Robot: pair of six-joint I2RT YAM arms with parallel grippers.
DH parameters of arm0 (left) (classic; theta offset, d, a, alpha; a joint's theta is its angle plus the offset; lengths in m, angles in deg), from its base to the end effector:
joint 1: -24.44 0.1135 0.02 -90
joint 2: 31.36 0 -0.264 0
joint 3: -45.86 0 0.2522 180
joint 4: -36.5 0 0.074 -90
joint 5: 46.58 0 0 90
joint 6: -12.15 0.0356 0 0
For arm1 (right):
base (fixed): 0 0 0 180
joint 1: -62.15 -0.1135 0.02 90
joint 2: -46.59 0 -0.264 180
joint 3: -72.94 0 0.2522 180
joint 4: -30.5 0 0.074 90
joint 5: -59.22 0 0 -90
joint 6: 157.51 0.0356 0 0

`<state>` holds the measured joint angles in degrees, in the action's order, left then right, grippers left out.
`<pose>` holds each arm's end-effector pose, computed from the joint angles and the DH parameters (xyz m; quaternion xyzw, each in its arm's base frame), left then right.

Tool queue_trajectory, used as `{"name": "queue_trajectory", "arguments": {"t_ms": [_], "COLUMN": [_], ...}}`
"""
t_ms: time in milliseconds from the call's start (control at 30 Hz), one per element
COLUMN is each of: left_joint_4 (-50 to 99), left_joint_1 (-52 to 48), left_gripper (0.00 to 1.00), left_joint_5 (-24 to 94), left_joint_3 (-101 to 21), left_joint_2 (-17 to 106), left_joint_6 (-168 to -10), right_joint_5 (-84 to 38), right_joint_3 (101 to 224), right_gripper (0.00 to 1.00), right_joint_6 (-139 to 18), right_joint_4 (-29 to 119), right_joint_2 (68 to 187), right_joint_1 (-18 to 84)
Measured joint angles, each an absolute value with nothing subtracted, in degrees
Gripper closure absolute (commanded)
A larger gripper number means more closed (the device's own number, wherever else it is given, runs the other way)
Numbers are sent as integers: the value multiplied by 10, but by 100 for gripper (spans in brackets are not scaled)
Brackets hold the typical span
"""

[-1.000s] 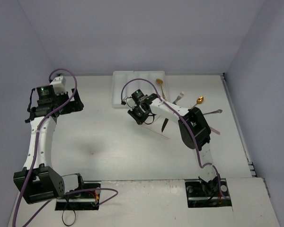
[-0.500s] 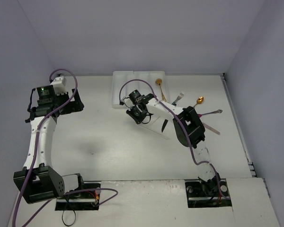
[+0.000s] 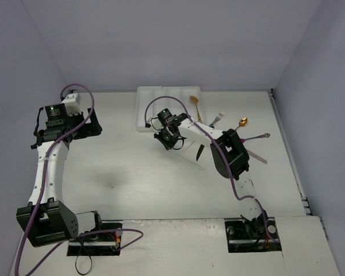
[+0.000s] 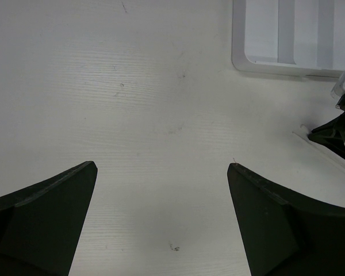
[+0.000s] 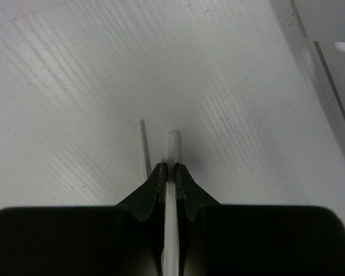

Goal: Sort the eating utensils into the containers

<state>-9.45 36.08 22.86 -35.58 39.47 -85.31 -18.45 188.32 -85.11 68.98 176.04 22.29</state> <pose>0.2657 0.0420 0.3472 -0.0642 0.8756 -0.1420 0.4572 0.3778 0.3253 0.1697 -0.4828 0.8091 0.1614 0.2935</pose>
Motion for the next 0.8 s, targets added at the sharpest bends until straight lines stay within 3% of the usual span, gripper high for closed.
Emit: {"name": "queue_trajectory", "arguments": {"t_ms": [600, 800], "left_joint_4": [-77, -69], "left_joint_1": [361, 318], "left_gripper": [3, 13], "left_joint_5": [184, 149], "left_joint_3": [-356, -360], "left_joint_2": [378, 342], "left_joint_6": [-800, -690], "right_joint_5": [-85, -19], "right_joint_3": [1888, 1919], "right_gripper": [100, 100], "right_joint_6": [-811, -794], "right_joint_4": [767, 774], "right_joint_2": [1682, 1648], "right_joint_1": [231, 246]}}
